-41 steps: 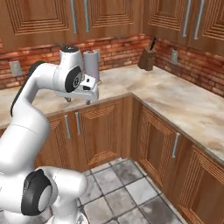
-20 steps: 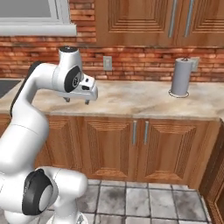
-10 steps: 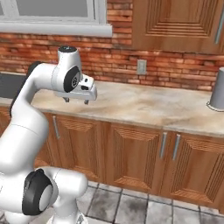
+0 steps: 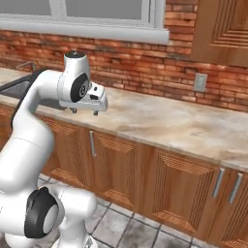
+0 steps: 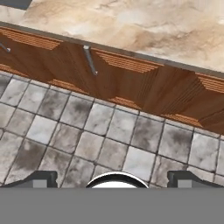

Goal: Four empty soda cans are scattered around the kitchen. Gather all the cans and cluster them next to the stove for recycling.

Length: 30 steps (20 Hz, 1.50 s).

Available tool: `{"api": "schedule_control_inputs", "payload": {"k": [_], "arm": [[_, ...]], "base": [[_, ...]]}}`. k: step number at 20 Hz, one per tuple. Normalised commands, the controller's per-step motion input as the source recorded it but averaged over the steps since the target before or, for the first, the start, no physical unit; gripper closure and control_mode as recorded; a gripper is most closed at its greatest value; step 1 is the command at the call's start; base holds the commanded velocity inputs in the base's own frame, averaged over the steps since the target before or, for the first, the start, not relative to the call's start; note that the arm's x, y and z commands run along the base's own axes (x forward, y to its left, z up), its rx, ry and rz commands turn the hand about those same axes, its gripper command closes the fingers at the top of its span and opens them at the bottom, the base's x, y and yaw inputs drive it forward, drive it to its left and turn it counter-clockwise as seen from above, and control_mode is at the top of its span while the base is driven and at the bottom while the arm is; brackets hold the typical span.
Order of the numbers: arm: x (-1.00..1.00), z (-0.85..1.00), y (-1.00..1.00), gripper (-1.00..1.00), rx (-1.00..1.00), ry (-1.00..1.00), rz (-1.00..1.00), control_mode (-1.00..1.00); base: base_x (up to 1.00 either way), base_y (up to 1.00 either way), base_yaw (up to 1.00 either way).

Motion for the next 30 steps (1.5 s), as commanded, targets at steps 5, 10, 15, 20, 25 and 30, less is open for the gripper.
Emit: {"api": "schedule_control_inputs", "payload": {"k": [5, 10, 15, 20, 25, 30], "arm": [[0.00, 0.00, 0.00, -1.00, 0.00, 0.00, 0.00, 1.00], [0.00, 0.00, 0.00, -1.00, 0.00, 0.00, 0.00, 1.00], [0.00, 0.00, 0.00, -1.00, 0.00, 0.00, 0.00, 1.00], [0.00, 0.00, 0.00, -1.00, 0.00, 0.00, 0.00, 1.00], [0.00, 0.00, 0.00, -1.00, 0.00, 0.00, 0.00, 1.00], [0.00, 0.00, 0.00, -1.00, 0.00, 0.00, 0.00, 1.00]], "base": [[0.01, 0.43, 0.37], [0.03, 0.43, 0.37], [0.03, 0.43, 0.37], [0.03, 0.44, 0.36], [0.01, 0.44, 0.36], [0.01, 0.44, 0.35]]}}
